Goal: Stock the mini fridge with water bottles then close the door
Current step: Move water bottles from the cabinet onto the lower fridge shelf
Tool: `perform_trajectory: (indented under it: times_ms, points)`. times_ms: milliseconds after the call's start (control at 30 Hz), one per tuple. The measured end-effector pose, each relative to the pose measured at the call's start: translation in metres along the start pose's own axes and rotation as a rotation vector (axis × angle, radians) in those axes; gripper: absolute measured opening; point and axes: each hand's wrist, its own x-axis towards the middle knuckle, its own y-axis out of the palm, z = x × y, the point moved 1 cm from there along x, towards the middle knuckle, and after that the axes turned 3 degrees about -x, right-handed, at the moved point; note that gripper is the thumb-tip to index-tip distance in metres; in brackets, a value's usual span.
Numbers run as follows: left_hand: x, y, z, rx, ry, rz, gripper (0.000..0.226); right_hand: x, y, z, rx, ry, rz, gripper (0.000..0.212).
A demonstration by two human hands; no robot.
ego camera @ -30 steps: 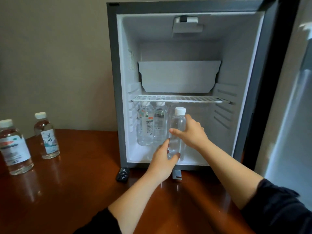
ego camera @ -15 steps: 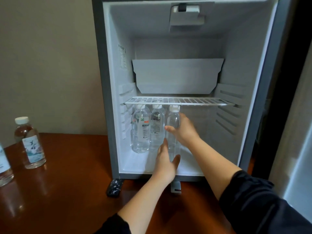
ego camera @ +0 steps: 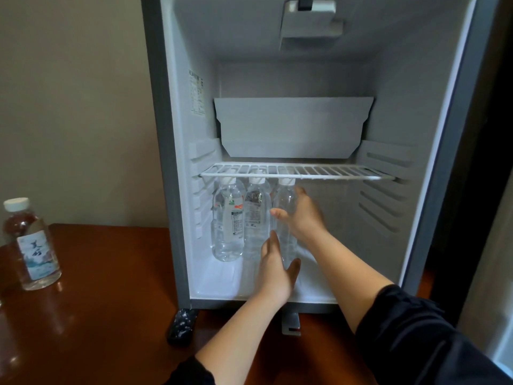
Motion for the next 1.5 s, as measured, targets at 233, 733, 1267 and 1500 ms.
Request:
perform_trajectory:
  times_ms: [233, 733, 1267, 1500]
  points:
    - [-0.001, -0.008, 0.002, 0.034, -0.046, 0.054, 0.071, -0.007, 0.0, 0.001, -0.044, 0.006, 0.036, 0.077]
    - [-0.055, -0.088, -0.001, 0.146, -0.056, 0.178, 0.043, -0.083, -0.028, 0.042, -0.354, -0.025, 0.325, 0.037]
    - [-0.148, -0.245, 0.024, 0.394, -0.127, 0.084, 0.037, -0.154, 0.045, 0.131, -0.326, -0.309, 0.621, 0.028]
    - [-0.186, -0.317, 0.06, 0.417, -0.243, -0.111, 0.037, -0.179, 0.11, 0.183, -0.345, -0.421, 0.659, 0.03]
